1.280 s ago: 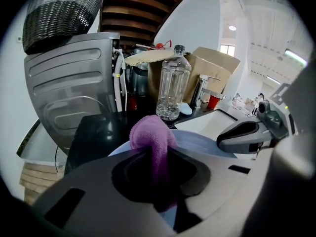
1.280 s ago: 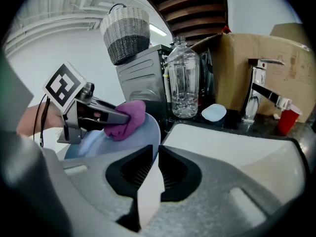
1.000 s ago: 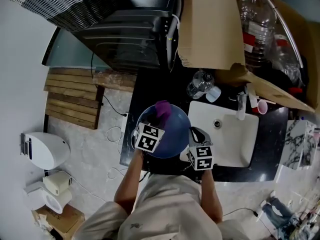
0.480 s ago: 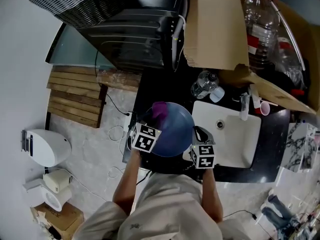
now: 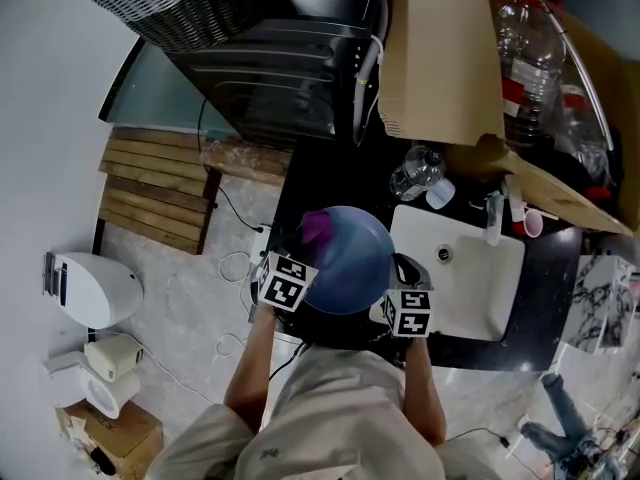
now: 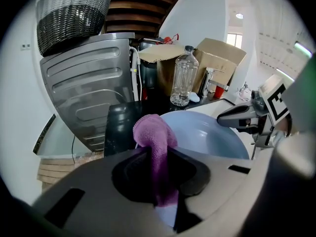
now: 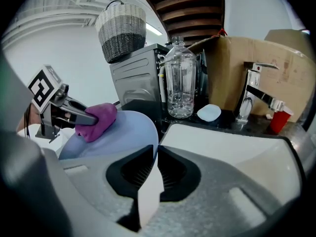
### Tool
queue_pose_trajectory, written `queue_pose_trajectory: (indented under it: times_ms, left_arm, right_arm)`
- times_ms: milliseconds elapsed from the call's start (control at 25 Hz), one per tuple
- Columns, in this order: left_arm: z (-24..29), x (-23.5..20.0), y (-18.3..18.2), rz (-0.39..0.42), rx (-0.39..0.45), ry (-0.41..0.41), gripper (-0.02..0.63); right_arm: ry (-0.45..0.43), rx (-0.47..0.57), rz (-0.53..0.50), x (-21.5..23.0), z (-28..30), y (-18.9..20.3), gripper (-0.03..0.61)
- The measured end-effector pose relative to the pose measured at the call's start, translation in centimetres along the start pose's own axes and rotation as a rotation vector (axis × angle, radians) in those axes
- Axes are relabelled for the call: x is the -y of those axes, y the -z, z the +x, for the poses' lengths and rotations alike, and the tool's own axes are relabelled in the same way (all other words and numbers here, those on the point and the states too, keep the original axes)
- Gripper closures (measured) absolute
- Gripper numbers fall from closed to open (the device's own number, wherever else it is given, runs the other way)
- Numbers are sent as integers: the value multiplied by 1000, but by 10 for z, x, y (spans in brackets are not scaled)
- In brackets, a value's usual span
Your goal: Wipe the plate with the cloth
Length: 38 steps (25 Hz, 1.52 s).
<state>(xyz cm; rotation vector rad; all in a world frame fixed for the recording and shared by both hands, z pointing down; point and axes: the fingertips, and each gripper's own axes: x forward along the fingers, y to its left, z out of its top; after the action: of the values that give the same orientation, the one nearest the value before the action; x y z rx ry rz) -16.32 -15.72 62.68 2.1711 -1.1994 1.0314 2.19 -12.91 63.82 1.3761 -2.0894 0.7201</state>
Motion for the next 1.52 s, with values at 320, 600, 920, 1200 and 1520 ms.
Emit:
queue_pose_trajectory:
  times_ms: [320,600,920,1200,1520]
  left_arm:
    - [-11,4,11,34,2,31,555]
    - [-18,12,21,57,-12,62,554]
    - [-28,23,36,72,-33,89,555]
    - [-33,32,48,78,-47,118,555]
    - [-43,52,57,104,-62,163,554]
  right_arm:
    - [-52,1,60,-5,-10,8,528]
    - [-110,-32,76,-13,-12,19,508]
    - [-56,-38,103,-9,-6,21,514]
    - [2,-5,197,-6,-2,17,542]
    - [21,29,272,-4,-1,17,558]
